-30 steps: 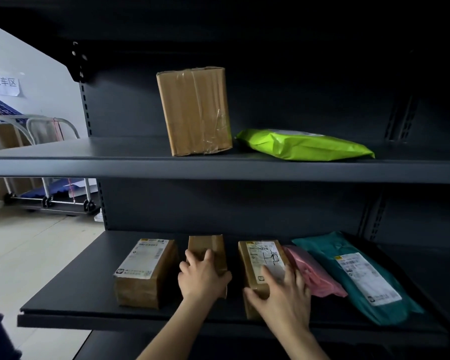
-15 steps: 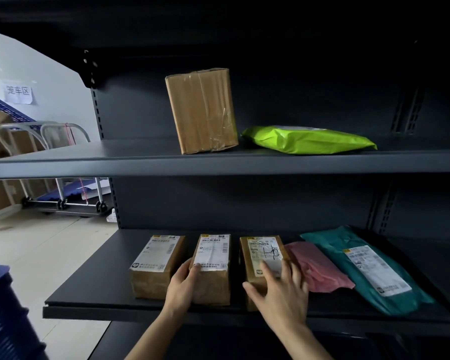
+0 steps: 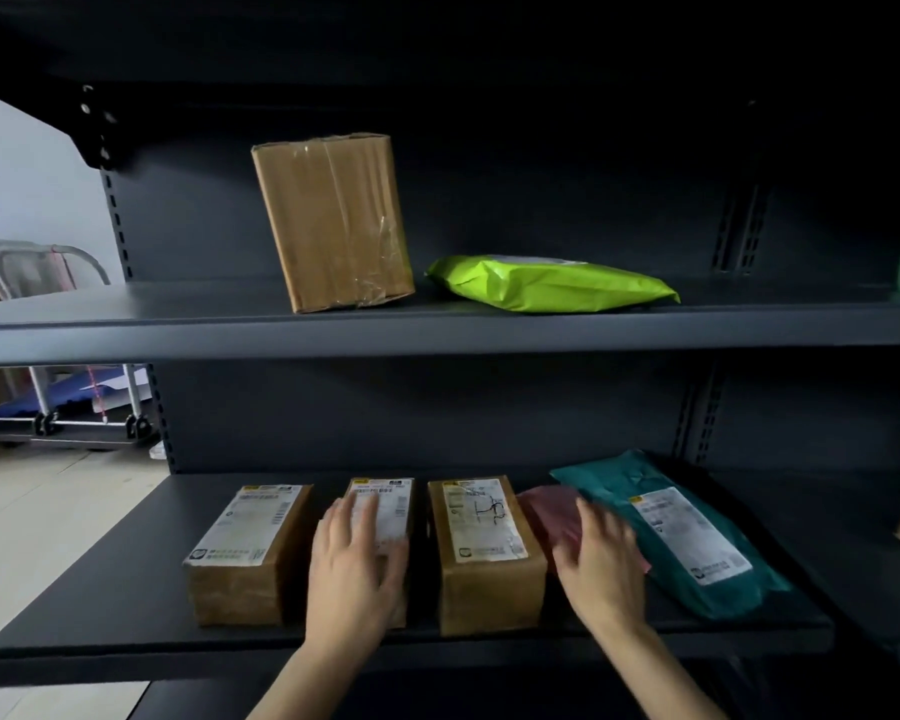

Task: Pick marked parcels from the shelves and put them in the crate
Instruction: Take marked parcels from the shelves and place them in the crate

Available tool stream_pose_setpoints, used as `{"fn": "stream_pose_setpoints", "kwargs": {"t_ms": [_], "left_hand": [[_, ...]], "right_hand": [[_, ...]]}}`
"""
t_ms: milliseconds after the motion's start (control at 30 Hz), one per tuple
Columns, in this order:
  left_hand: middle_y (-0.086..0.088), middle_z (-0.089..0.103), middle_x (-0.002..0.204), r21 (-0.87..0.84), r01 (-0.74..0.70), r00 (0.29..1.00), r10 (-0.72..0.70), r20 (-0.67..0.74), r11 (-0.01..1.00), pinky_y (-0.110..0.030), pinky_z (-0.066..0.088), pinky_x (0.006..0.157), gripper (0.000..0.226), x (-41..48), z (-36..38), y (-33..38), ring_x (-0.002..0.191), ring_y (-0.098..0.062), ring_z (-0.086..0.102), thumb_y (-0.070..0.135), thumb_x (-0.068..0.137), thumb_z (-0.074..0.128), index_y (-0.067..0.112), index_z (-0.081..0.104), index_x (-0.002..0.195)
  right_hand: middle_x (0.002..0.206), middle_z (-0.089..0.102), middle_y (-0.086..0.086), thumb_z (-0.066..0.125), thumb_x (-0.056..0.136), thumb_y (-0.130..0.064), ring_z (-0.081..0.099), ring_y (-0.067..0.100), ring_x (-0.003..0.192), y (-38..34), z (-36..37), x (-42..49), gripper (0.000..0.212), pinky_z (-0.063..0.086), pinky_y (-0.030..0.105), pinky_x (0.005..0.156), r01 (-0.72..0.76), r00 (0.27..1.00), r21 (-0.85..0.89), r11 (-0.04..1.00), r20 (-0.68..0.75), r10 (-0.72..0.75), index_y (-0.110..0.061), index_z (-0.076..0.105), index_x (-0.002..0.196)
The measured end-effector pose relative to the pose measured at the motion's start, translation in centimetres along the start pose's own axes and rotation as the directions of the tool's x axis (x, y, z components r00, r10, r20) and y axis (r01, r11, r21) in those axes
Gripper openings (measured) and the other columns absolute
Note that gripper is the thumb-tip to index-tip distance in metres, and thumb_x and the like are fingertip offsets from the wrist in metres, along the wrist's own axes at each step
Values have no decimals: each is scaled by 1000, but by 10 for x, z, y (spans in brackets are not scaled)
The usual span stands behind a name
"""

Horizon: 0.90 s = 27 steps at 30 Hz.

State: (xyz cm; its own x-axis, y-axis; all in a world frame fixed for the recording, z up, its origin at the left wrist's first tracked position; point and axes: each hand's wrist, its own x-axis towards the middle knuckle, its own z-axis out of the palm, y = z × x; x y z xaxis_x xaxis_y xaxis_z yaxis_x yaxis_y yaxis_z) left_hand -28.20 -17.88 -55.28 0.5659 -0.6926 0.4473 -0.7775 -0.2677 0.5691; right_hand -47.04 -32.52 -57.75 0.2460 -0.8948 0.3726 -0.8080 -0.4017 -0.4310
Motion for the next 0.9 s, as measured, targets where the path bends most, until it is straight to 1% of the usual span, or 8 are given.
{"fn": "stream_pose_setpoints", "kwargs": {"t_ms": [133, 233, 333, 400, 500, 600, 767, 900], "left_hand": [[6, 11, 158, 134, -300, 942, 270, 201, 944, -24, -6, 113, 63, -12, 26, 37, 147, -12, 2, 51, 94, 37, 29, 16, 149], [6, 6, 159, 221, -431, 869, 337, 362, 875, -26, -10, 114, 66, -13, 47, 50, 147, -12, -1, 50, 94, 38, 30, 11, 150], [6, 38, 148, 271, -492, 844, 376, 383, 827, -32, 23, 116, 66, -8, 54, 42, 139, -17, 35, 44, 82, 63, 30, 39, 141], [5, 68, 117, 278, -508, 838, 392, 381, 815, -31, 51, 92, 66, -7, 55, 31, 106, -14, 66, 41, 50, 86, 31, 68, 113], [3, 74, 103, 345, -479, 869, 381, 316, 807, -31, 56, 80, 63, -4, 54, 12, 93, -13, 71, 34, 41, 91, 28, 74, 101], [-2, 73, 106, 420, -402, 915, 336, 226, 813, -33, 48, 95, 55, -1, 50, -1, 96, -18, 70, 22, 49, 84, 23, 73, 103], [-11, 69, 114, 432, -369, 929, 342, 143, 823, -35, 28, 105, 47, -13, 69, 29, 108, -27, 66, 17, 64, 52, 11, 72, 106], [-2, 70, 114, 283, -527, 846, 464, 262, 801, -33, 44, 101, 53, -24, 103, 75, 111, -18, 64, 19, 63, 45, 14, 71, 109]], "right_hand": [[148, 34, 4, 56, 83, -41, 29, 24, 138, 31, 18, 10, 75, 27, 36, 111, 72, 977, -140, 988, 208, -42, -15, 24, 146], [126, 58, 3, 78, 63, -41, 56, 27, 115, 44, 31, 15, 73, 46, 42, 93, 111, 979, -208, 972, 192, -71, -18, 54, 128], [80, 71, -2, 92, 32, -25, 68, 22, 71, 53, 39, 16, 56, 56, 33, 62, 150, 988, -225, 963, 71, -138, -20, 72, 85], [64, 68, -4, 88, 28, -7, 66, 19, 59, 55, 37, 15, 47, 55, 28, 55, 177, 984, -233, 956, 12, -180, -21, 71, 68], [48, 62, -2, 86, 31, -2, 61, 16, 44, 57, 30, 14, 36, 49, 22, 42, 200, 978, -215, 956, -11, -207, -23, 64, 52], [42, 59, -2, 89, 32, -9, 56, 13, 36, 58, 25, 11, 35, 40, 18, 34, 200, 979, -186, 962, 9, -202, -26, 60, 45], [52, 64, -9, 91, 40, -27, 61, 9, 47, 56, 24, -8, 30, 43, 15, 42, 263, 965, -114, 958, 17, -263, -26, 65, 55], [98, 73, 2, 76, 71, -27, 68, 18, 90, 74, 1, -3, 34, 53, 25, 80, 292, 956, 88, 952, -19, -292, -11, 72, 101]]}}
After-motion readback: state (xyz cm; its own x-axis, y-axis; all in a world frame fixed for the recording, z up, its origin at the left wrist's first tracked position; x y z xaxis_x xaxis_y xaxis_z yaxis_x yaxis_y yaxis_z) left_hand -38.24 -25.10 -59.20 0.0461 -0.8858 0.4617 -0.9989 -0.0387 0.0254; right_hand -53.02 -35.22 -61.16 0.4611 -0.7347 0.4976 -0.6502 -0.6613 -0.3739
